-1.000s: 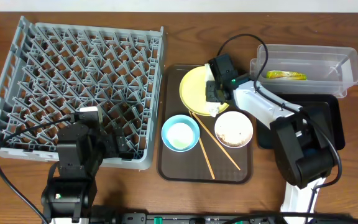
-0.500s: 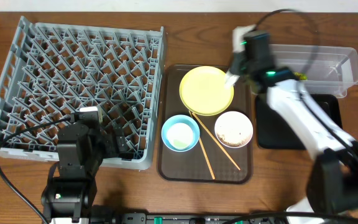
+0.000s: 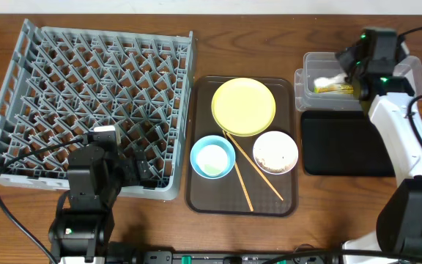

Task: Sort waste into correct bins and load items into the dishwasher
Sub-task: 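Move the bag with the right gripper and release it into the clear bin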

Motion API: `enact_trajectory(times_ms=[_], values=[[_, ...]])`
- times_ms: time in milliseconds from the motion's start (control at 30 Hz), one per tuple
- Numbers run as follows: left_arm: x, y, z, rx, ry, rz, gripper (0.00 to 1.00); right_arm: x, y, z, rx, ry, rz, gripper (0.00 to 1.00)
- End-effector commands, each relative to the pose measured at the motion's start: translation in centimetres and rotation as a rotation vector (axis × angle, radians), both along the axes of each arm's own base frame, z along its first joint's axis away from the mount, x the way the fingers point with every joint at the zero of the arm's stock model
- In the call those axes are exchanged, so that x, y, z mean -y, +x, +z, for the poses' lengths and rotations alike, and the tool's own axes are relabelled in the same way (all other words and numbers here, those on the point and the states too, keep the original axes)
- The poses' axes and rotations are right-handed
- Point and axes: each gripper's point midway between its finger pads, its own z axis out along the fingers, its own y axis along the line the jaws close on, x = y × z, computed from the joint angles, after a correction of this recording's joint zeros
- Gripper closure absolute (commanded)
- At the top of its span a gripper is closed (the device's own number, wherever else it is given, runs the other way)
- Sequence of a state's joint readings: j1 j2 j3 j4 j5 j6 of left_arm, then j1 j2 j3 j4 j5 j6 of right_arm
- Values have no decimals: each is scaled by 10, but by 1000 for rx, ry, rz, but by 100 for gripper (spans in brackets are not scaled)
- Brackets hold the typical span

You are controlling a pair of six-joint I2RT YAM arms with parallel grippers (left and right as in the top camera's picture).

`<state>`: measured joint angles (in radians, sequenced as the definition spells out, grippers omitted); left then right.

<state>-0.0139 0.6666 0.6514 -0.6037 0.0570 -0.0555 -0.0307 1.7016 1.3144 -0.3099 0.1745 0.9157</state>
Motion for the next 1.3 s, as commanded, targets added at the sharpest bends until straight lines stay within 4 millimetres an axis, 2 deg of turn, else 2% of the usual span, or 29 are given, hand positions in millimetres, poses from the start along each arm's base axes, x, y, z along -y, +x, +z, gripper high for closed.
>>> enact_trajectory(times_ms=[0,167,267,467,600,733,833,933,1033,1267], values=[[-1,2,11,24,-9,9,4,-9,8,6,15,-51,138,20],[-1,2,11,24,-9,9,4,-36,4,1,-17,-76,344,18],[-1,2,11,24,-9,9,4,-57,-9,1,-49,-102,488,18],[-1,2,11,24,-9,9,4,-98,-54,12,-125,-225,762,16],[-1,2,11,24,-9,9,4,-130,-98,9,-225,-289,950,12],[-1,2,11,24,-9,9,4,-160,-141,-7,-355,-286,1099,10],[-1,2,11,24,-9,9,4,-180,-163,-19,-422,-280,1177,12],[-1,2,11,23,-9,9,4,-200,-180,-34,-464,-285,1250,16],[-1,1,9,16,-9,9,4,-217,-195,-58,-505,-309,1295,21],[-1,-3,5,-7,-9,9,4,-239,-221,-107,-544,-301,1334,30]])
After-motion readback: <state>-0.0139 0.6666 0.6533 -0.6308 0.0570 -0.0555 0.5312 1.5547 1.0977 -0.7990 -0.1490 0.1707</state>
